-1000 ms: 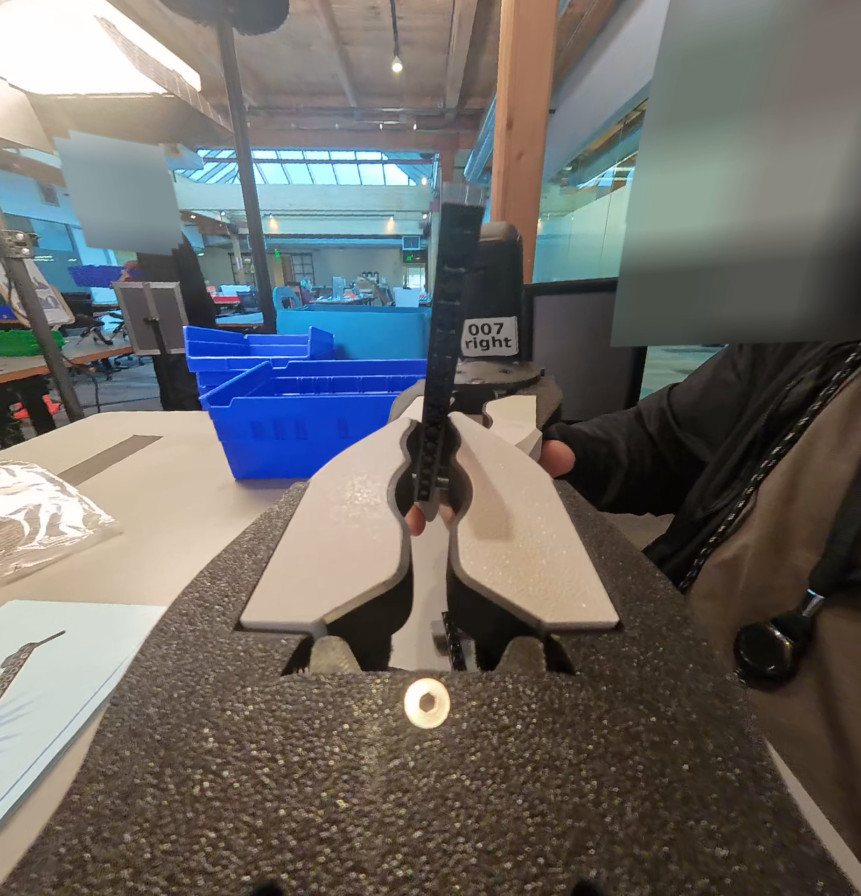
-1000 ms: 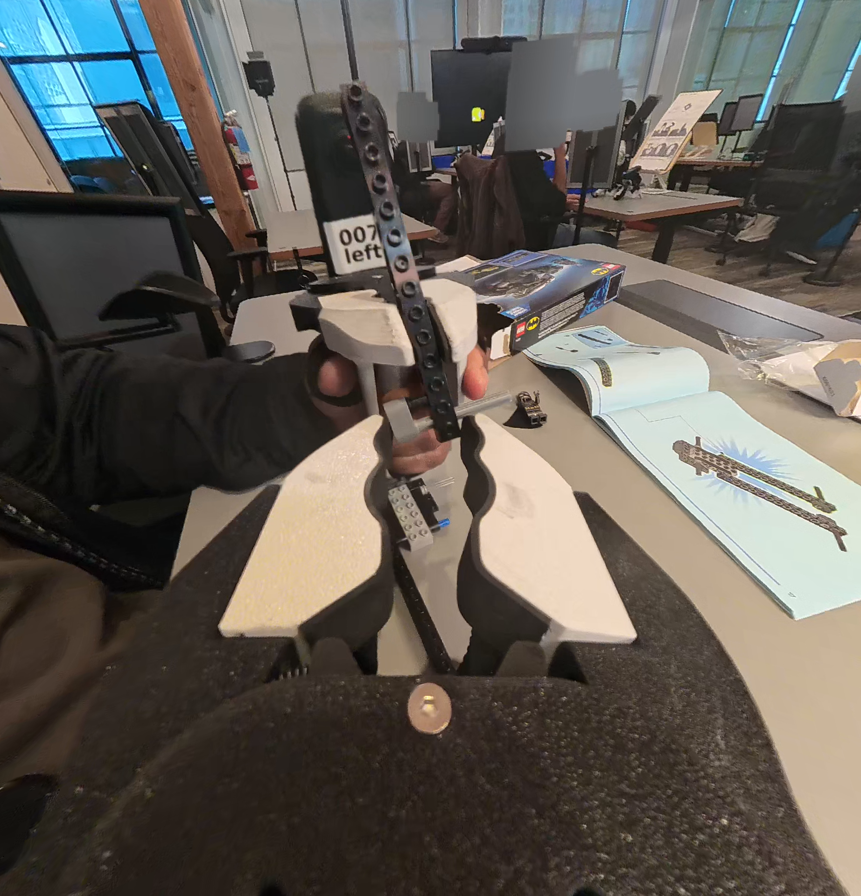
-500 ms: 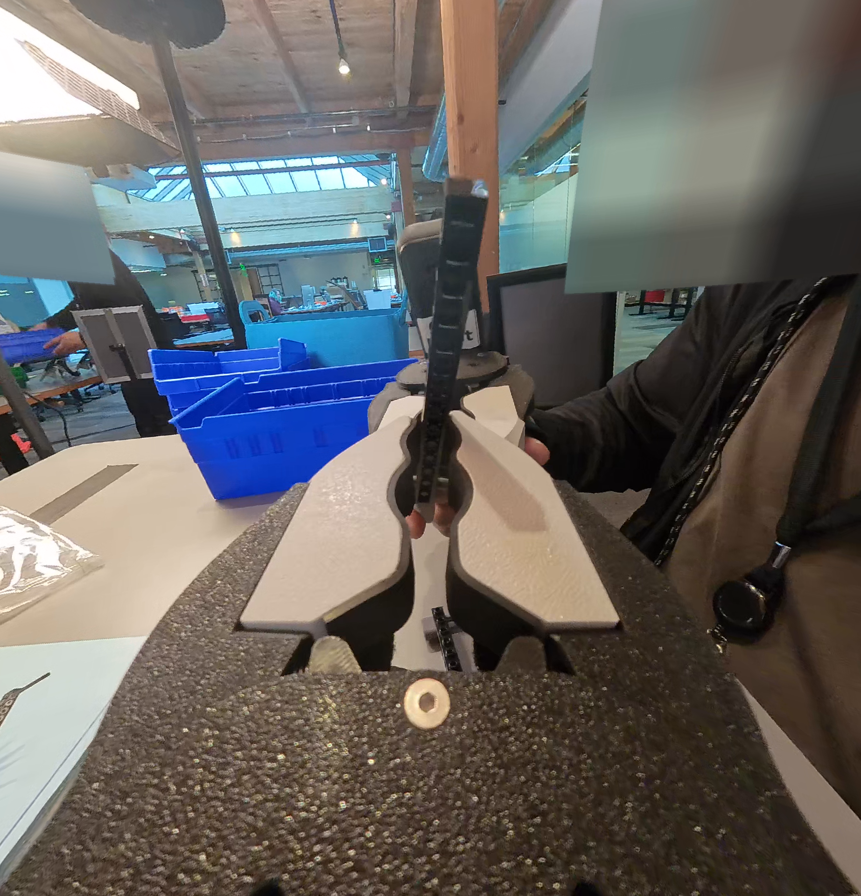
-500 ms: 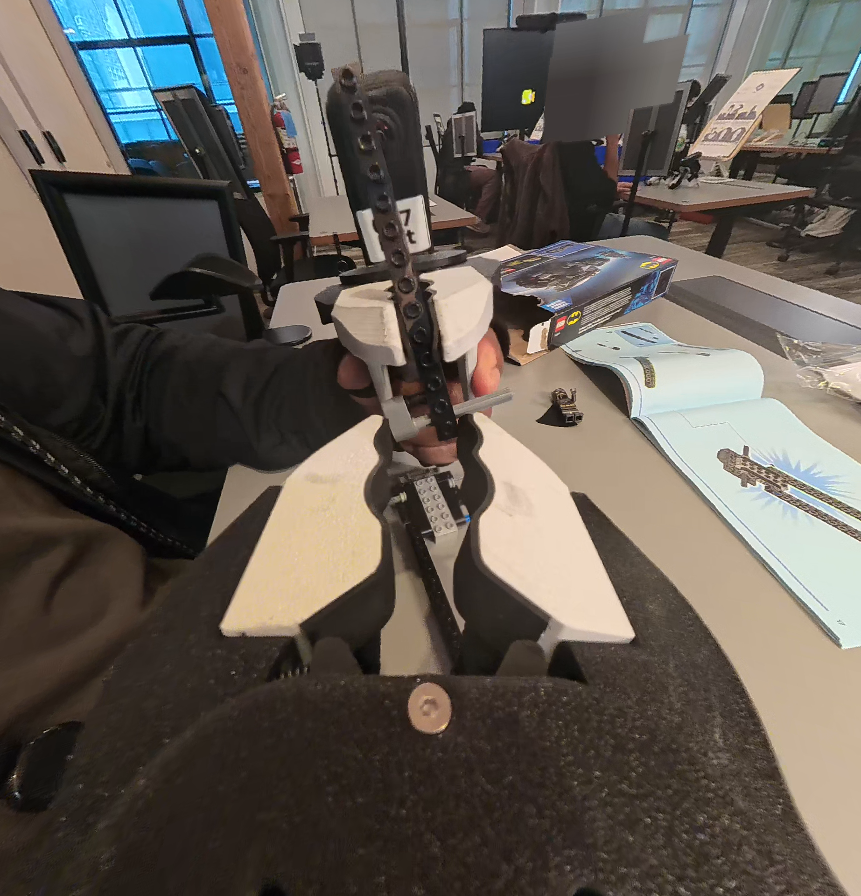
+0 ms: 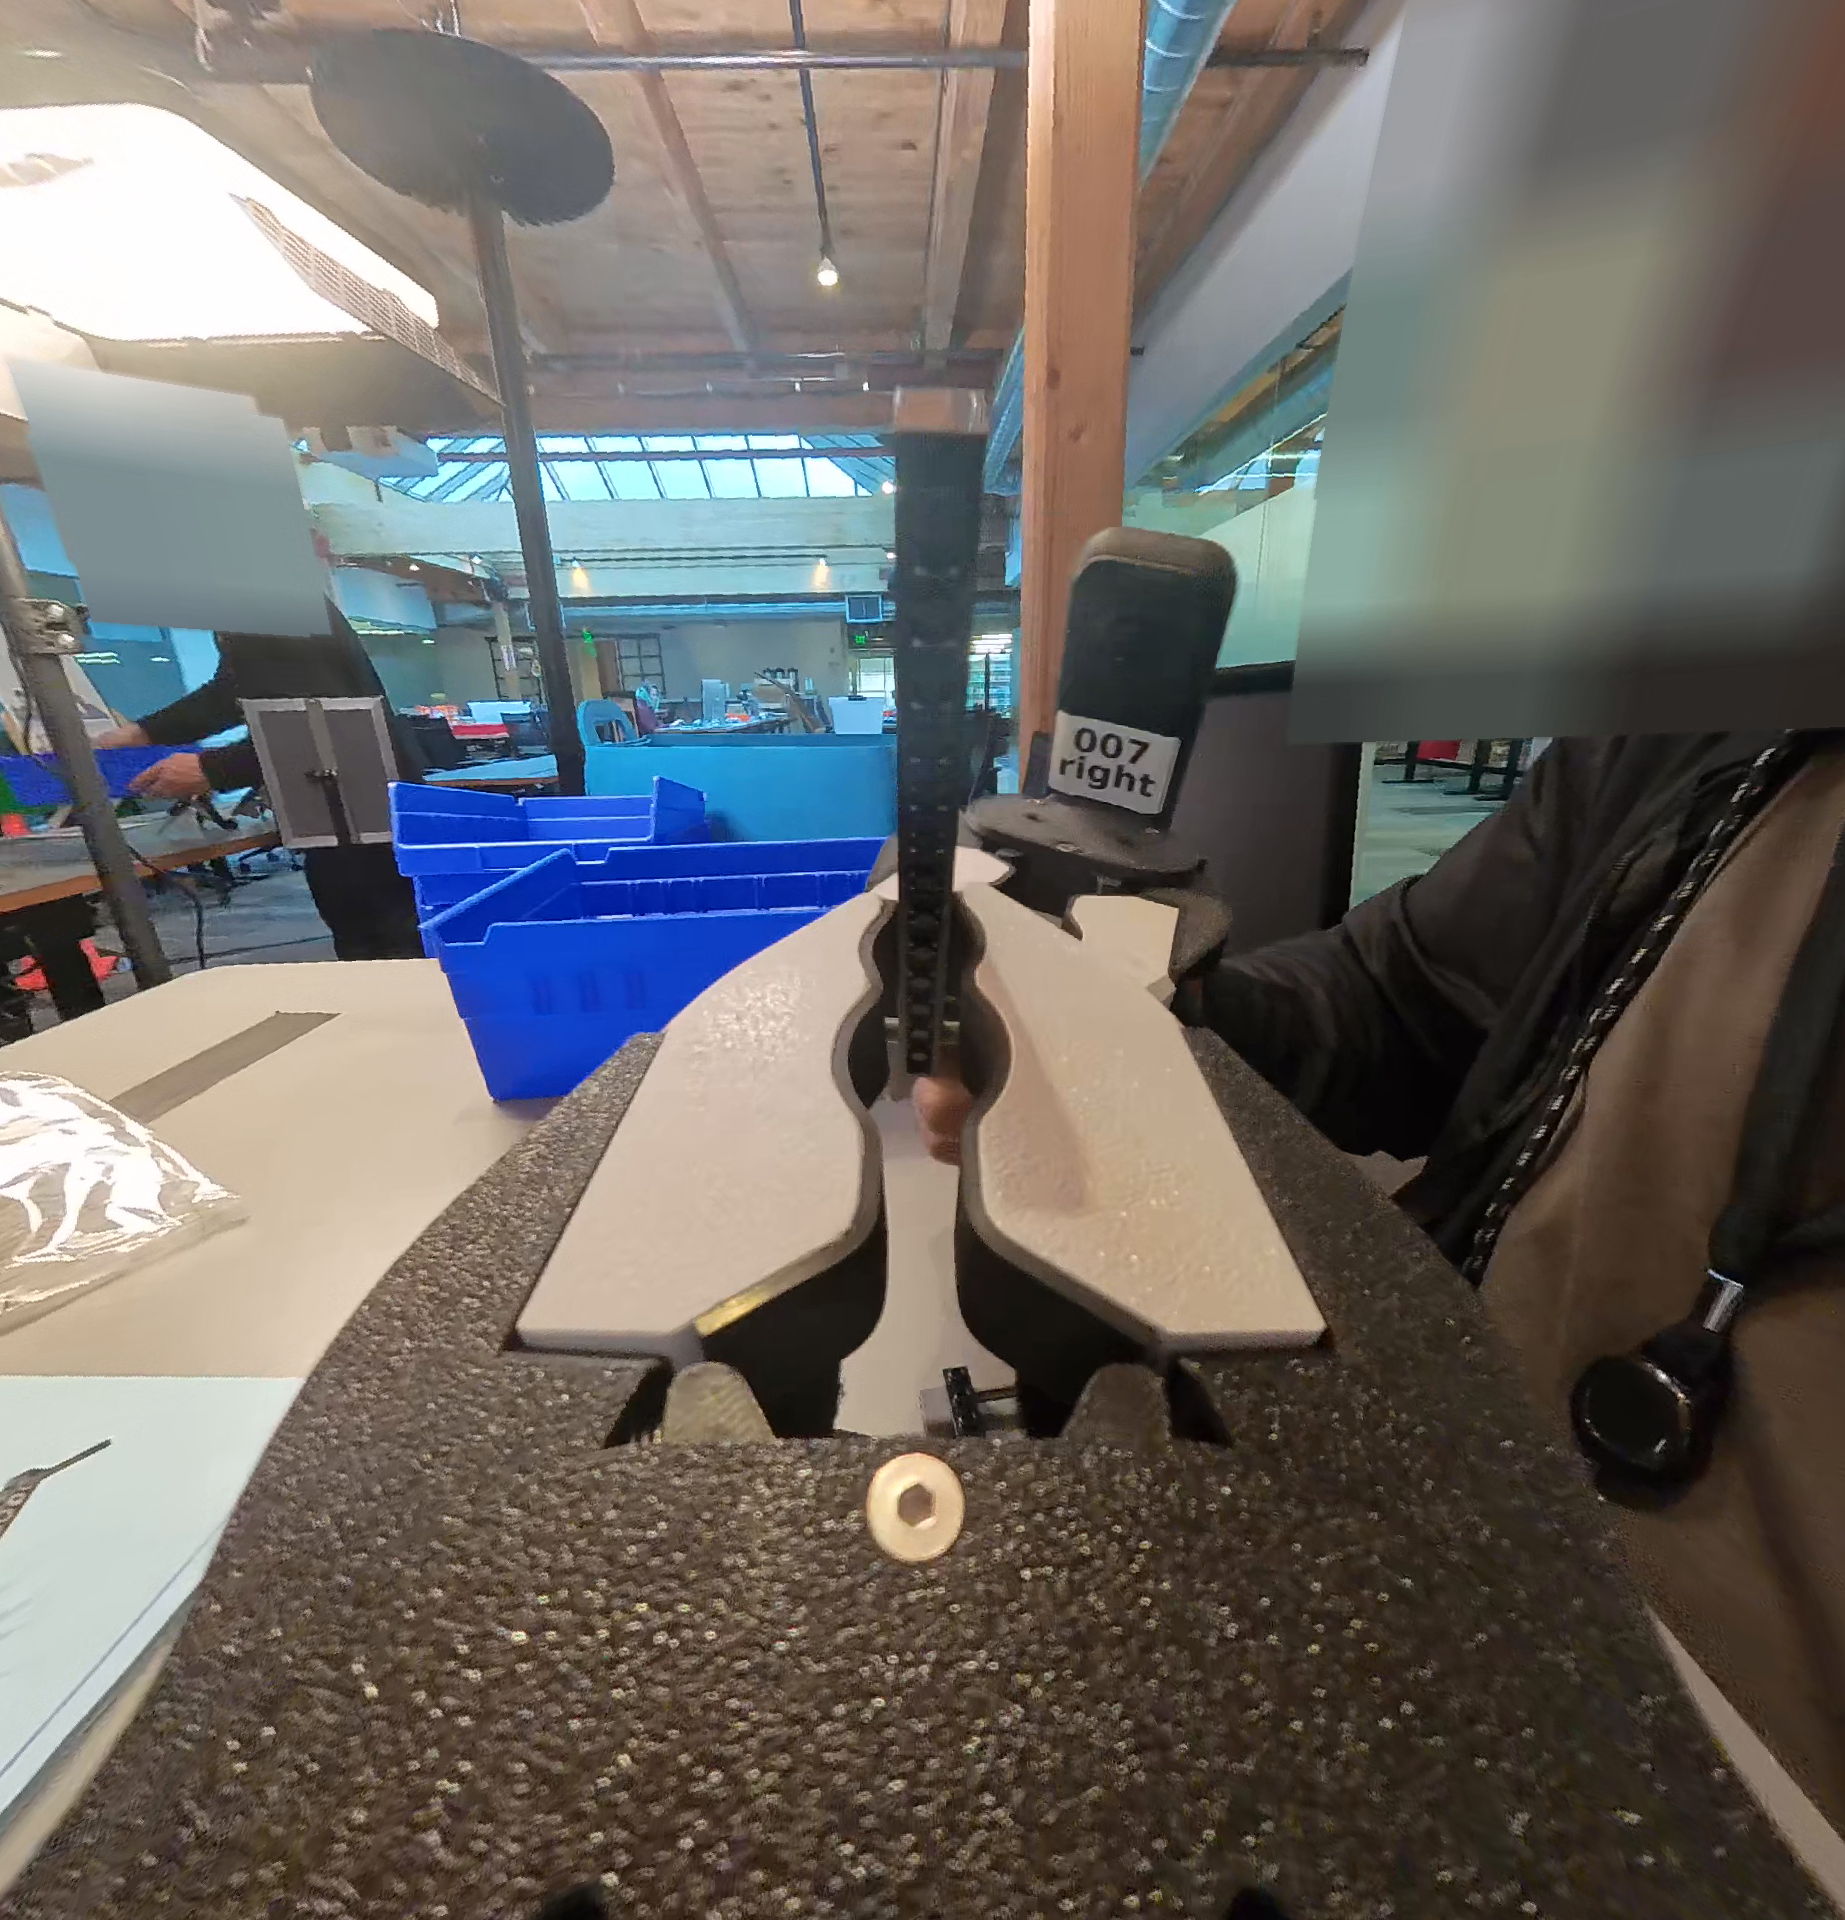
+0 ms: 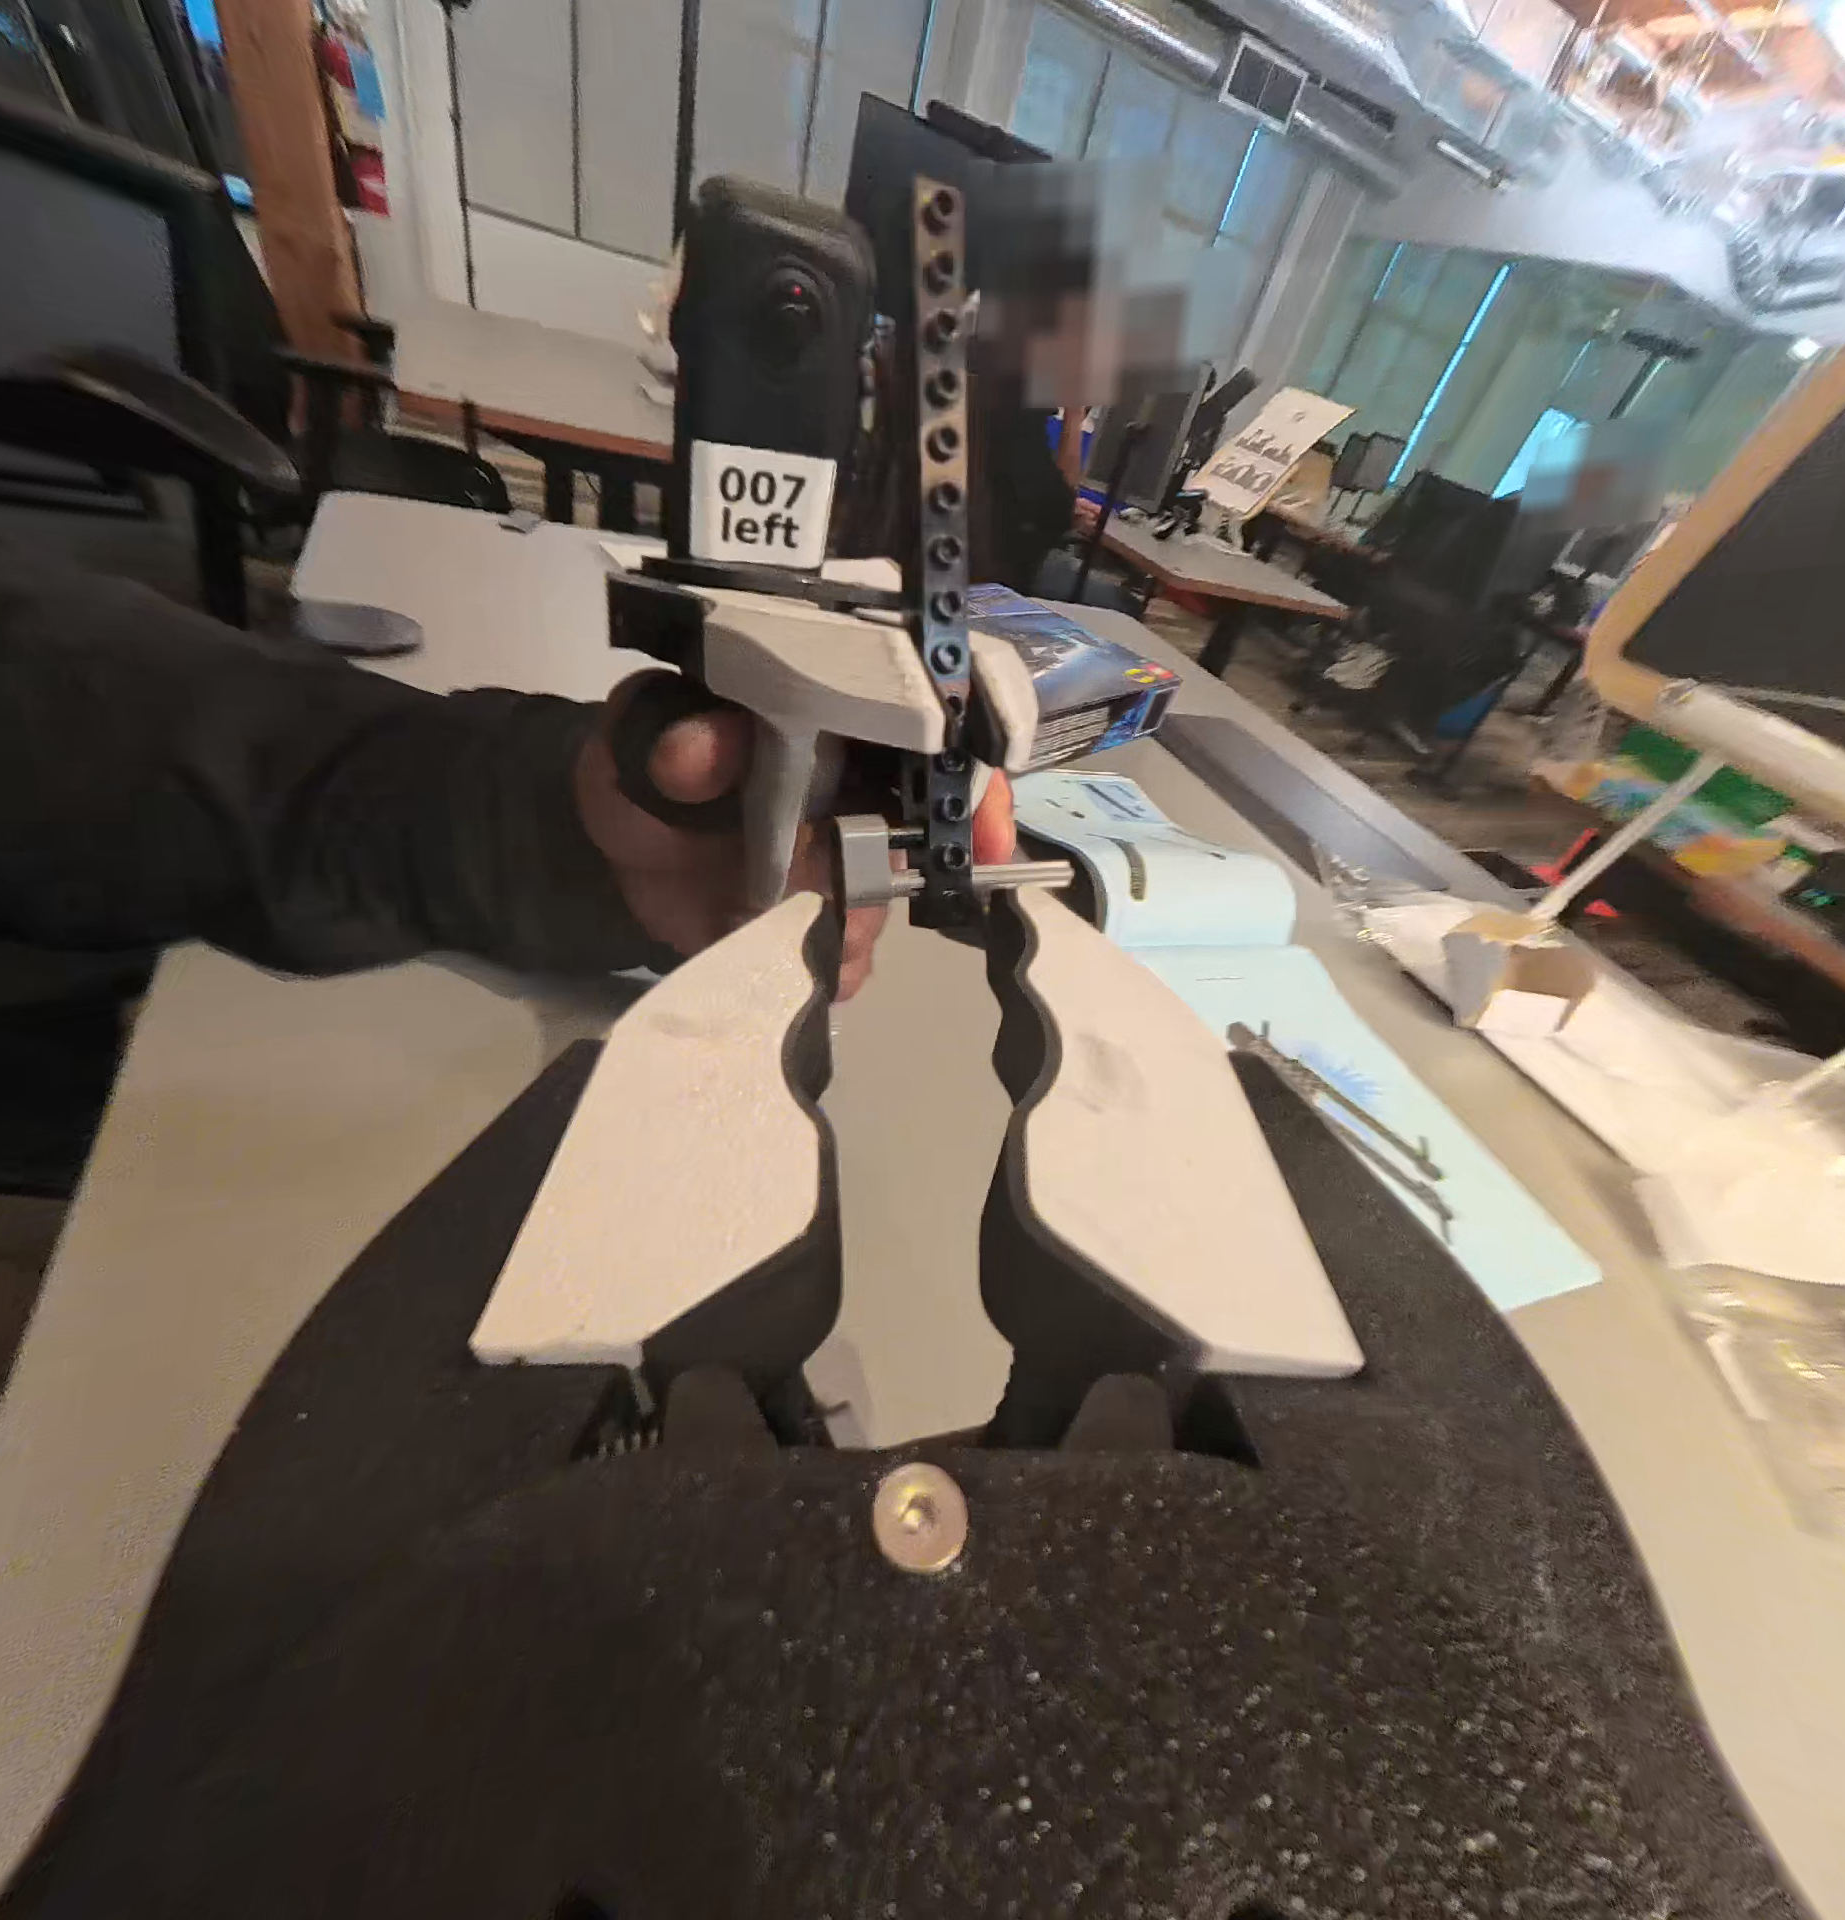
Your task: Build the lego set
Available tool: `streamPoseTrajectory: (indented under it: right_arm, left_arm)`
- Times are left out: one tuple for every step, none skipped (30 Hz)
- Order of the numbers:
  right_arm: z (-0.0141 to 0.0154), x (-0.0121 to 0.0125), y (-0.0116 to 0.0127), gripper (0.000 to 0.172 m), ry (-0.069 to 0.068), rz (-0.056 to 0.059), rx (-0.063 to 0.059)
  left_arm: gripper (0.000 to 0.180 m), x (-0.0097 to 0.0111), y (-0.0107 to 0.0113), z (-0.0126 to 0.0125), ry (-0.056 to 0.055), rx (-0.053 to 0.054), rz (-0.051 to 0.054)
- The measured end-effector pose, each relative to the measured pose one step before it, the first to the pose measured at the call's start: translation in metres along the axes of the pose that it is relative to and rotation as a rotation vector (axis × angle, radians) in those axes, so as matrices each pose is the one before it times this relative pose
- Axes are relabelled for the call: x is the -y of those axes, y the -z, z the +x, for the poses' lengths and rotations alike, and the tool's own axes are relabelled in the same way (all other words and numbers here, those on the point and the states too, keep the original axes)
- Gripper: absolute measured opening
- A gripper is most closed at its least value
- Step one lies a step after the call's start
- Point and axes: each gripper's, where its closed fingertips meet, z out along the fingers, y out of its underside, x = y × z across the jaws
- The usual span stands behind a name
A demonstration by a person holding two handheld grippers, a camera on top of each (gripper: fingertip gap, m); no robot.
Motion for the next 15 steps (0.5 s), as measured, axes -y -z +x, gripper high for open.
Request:
streamPoseTrajectory:
  right_arm:
    - [-0.0003, 0.0002, 0.00023, 0.027, 0.0359, -0.0056, -0.014]
    - [-0.00014, 0.00047, 0.00006, 0.028, 0.021, -0.0018, -0.0081]
    - [-0.00086, 0.00118, 0.00045, 0.029, 0.0097, 0.005, 0.0018]
    - [-0.00111, 0.00111, 0.00066, 0.03, -0.0008, 0.0048, 0.0094]
    - [-0.00018, 0.00024, 0.00055, 0.031, -0.0058, 0.0, 0.0068]
    - [0.00026, -0.00004, 0.00066, 0.033, -0.0041, -0.0018, 0.0053]
    - [0.00025, 0.0004, 0.00083, 0.035, -0.0042, 0.0011, 0.0055]
    - [-0.00014, 0.00117, 0.00069, 0.038, -0.0083, 0.0068, 0.0078]
    - [-0.00129, 0.00182, 0.00027, 0.04, -0.0123, 0.0104, 0.0138]
    - [-0.00189, 0.00157, -0.00014, 0.041, -0.0097, 0.0097, 0.0141]
    - [-0.00163, 0.00117, -0.00043, 0.041, -0.0009, 0.0065, 0.0087]
    - [-0.00159, 0.00024, -0.00081, 0.041, 0.0053, 0.0011, 0.0047]
    - [-0.00149, -0.00045, -0.00086, 0.039, 0.0068, -0.0033, 0.0036]
    - [-0.00098, -0.00051, -0.00071, 0.036, 0.0069, -0.0028, 0.0003]
    - [-0.00069, -0.00048, -0.00051, 0.034, 0.0065, -0.0021, -0.0009]
  left_arm:
    - [0.008, -0.00024, 0.00074, 0.00024, 0.0069, -0.006, -0.0007]
    - [0.008, -0.00021, 0.00074, -0.00038, 0.0053, -0.0004, -0.0019]
    - [0.008, -0.00083, 0.00047, -0.00039, 0.0013, -0.0006, -0.0092]
    - [0.008, -0.00087, 0.00043, -0.00032, -0.0048, 0.0016, -0.0102]
    - [0.008, -0.0002, 0.00036, -0.00013, -0.0072, 0.0019, -0.007]
    - [0.008, 0.00021, 0.00044, 0.00021, -0.004, -0.0005, -0.0049]
    - [0.008, 0.00009, 0.00037, -0.00003, -0.0041, -0.0002, -0.005]
    - [0.008, -0.00015, 0.00041, 0.00022, -0.0052, -0.001, -0.0053]
    - [0.008, -0.00048, 0.00026, 0.00085, -0.0051, -0.0055, -0.0066]
    - [0.008, -0.00127, -0.00026, 0.00105, -0.009, -0.0054, -0.0107]
    - [0.008, -0.00164, -0.00057, 0.00117, -0.0146, -0.0039, -0.0112]
    - [0.008, -0.0014, -0.00089, 0.00248, -0.0155, -0.0105, -0.0082]
    - [0.008, -0.00118, -0.00117, 0.00272, -0.0098, -0.0124, -0.0078]
    - [0.008, -0.00159, -0.00152, 0.00152, -0.0052, -0.0051, -0.0086]
    - [0.008, -0.00203, -0.00156, 0.00095, -0.0027, -0.0034, -0.0108]
